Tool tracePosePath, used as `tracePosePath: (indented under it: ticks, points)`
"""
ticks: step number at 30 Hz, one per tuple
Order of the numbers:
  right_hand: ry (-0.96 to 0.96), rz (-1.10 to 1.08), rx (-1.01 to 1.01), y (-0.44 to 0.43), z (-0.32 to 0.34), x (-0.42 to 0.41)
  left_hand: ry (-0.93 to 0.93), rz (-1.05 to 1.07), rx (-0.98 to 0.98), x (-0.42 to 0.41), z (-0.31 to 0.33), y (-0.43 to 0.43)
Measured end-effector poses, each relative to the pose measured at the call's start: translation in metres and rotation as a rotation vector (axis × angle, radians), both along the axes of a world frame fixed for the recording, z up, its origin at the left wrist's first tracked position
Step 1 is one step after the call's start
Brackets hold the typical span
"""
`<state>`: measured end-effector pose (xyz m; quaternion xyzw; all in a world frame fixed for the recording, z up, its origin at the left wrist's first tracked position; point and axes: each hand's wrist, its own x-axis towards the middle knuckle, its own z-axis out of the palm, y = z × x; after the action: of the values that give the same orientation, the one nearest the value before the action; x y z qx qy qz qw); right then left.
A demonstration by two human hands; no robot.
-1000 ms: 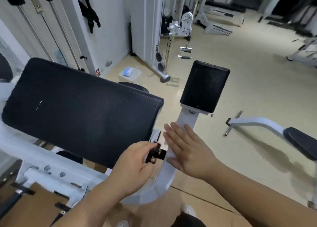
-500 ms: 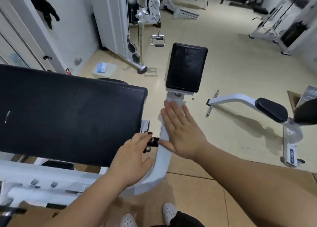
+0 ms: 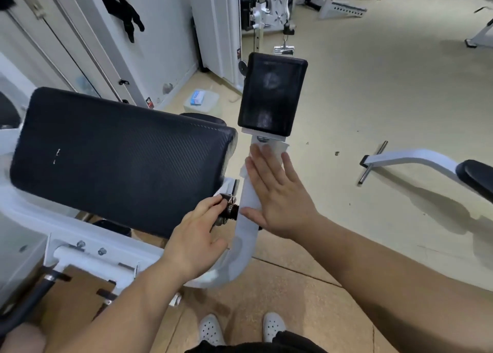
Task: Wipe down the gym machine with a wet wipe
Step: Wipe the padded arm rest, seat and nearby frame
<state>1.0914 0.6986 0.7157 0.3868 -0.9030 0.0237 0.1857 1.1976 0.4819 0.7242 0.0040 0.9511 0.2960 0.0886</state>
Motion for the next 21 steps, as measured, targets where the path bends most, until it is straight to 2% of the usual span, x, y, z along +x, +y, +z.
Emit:
tracePosePath:
  ticks: [3, 6, 8, 11, 14, 16, 18, 21]
  points:
    - [-0.124, 0.015, -0.111, -0.006, -0.046, 0.037, 0.026, 0.071, 0.08, 0.002, 0.001, 0.012]
    - [-0.283, -0.047, -0.242, -0.011, -0.073, 0.068, -0.005, 0.098, 0.072, 0.004, 0.001, 0.02]
    - [-0.446, -0.122, -0.37, -0.022, -0.064, 0.07, -0.036, 0.117, 0.045, 0.004, 0.002, 0.019]
    - [-0.766, -0.175, -0.776, -0.037, -0.016, 0.044, -0.077, 0.1, 0.014, 0.003, 0.003, 0.014]
    - [-0.911, -0.208, -1.053, -0.041, 0.021, 0.013, -0.116, 0.103, -0.012, 0.002, 0.003, 0.014]
    - [-0.916, -0.176, -1.033, -0.04, 0.022, 0.013, -0.137, 0.106, 0.0, 0.002, 0.002, 0.012]
    - [-0.914, -0.133, -0.924, -0.036, 0.006, 0.034, -0.136, 0.091, 0.017, 0.001, 0.001, 0.012]
    - [-1.009, -0.098, -0.791, -0.029, -0.024, 0.071, -0.137, 0.114, 0.039, 0.002, 0.002, 0.011]
